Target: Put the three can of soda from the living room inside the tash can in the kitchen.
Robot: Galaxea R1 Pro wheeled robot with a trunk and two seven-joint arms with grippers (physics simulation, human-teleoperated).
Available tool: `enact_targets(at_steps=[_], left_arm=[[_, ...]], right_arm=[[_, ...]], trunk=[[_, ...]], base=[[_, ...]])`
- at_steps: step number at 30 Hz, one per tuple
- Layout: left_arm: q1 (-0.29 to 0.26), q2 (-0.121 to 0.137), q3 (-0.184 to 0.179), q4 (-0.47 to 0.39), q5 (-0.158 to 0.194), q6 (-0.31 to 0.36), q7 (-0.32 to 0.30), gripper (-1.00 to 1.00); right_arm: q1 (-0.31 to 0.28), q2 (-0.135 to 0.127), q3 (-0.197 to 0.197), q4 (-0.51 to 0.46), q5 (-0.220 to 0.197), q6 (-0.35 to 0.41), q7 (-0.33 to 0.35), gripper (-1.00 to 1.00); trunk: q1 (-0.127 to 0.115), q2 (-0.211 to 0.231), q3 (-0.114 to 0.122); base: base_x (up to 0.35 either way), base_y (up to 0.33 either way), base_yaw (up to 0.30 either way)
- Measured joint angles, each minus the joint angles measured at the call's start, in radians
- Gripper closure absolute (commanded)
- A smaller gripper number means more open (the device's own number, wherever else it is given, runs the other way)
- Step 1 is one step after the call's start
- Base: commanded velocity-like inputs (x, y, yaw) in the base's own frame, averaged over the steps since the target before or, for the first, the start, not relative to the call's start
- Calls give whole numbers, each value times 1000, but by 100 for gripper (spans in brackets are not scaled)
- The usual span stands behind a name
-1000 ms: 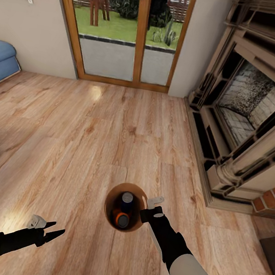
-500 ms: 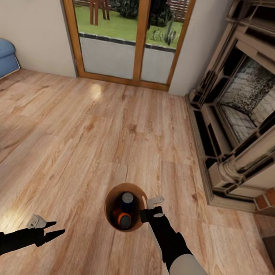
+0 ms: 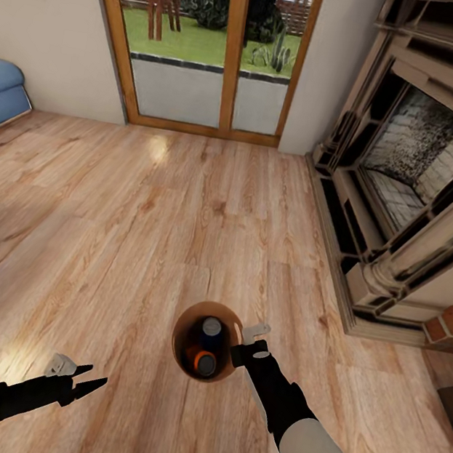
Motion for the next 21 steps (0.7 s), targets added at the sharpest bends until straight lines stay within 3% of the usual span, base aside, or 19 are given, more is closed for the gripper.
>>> enact_targets(at_steps=[21], left_arm=[[0,0,0,0,0,0,-1,-100]], right_arm=[[0,0,0,0,0,0,0,100]], trunk=[[81,-147,-66]], base=[[0,0,0]])
